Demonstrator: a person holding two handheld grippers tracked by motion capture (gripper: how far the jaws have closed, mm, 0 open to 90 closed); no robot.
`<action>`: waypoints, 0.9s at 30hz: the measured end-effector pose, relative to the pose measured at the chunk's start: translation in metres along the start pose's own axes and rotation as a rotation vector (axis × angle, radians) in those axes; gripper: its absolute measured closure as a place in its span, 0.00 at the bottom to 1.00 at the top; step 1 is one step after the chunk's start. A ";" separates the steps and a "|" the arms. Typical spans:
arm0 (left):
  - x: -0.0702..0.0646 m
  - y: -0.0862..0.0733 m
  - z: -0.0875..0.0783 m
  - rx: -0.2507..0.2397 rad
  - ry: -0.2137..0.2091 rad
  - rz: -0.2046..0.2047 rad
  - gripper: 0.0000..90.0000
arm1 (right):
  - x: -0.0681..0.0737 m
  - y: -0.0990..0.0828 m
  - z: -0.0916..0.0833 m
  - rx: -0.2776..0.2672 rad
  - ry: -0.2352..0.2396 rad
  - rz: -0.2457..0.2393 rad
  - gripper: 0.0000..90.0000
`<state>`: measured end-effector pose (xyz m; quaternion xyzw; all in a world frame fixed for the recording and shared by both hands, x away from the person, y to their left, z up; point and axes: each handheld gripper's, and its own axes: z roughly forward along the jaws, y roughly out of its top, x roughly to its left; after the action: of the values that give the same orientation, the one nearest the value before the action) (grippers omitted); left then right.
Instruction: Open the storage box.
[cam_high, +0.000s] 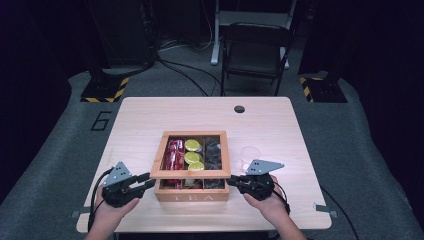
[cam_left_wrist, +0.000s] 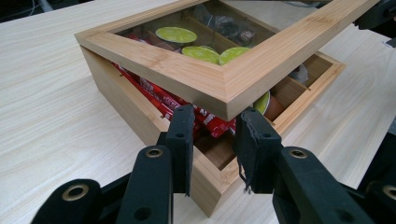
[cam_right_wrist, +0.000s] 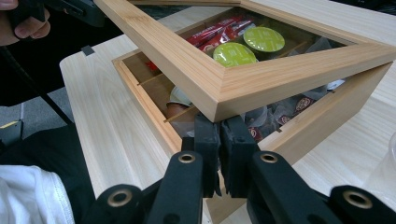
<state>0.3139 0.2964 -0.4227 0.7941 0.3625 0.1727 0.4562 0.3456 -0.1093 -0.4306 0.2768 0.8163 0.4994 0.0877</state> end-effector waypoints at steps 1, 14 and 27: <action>0.000 0.000 0.000 0.001 0.002 0.003 0.75 | 0.000 0.000 0.000 -0.001 0.000 0.001 0.95; -0.001 0.000 0.000 -0.003 0.030 -0.008 0.73 | 0.003 0.000 -0.001 -0.013 -0.082 -0.052 0.79; -0.002 0.001 0.000 -0.023 0.060 -0.007 0.68 | 0.009 0.001 -0.001 -0.047 -0.154 -0.094 0.68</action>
<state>0.3133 0.2945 -0.4221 0.7819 0.3768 0.1991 0.4549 0.3381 -0.1045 -0.4277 0.2736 0.8074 0.4907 0.1802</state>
